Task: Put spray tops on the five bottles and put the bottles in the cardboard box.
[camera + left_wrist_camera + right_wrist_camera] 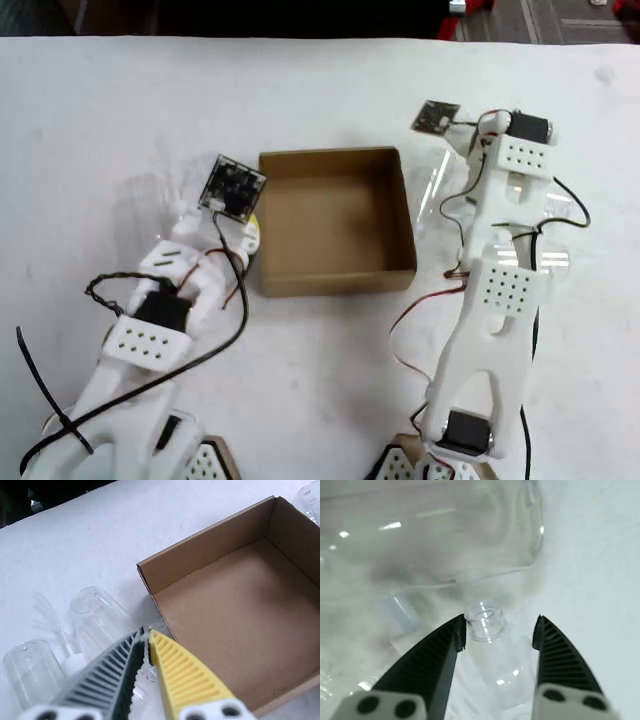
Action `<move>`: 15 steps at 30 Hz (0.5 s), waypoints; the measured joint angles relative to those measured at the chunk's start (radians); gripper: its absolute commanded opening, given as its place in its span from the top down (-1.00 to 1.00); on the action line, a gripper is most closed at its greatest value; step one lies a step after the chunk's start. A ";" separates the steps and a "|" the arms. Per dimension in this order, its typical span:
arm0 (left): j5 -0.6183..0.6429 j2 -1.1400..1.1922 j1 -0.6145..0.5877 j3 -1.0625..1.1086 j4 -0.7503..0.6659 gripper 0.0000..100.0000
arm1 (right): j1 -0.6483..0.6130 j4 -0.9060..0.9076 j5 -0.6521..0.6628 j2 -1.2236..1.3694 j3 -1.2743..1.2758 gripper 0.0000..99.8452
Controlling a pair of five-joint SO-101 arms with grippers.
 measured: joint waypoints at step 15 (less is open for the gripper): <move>0.000 0.000 0.000 0.000 0.000 0.96 | 0.008 -0.002 0.002 0.031 -0.003 0.93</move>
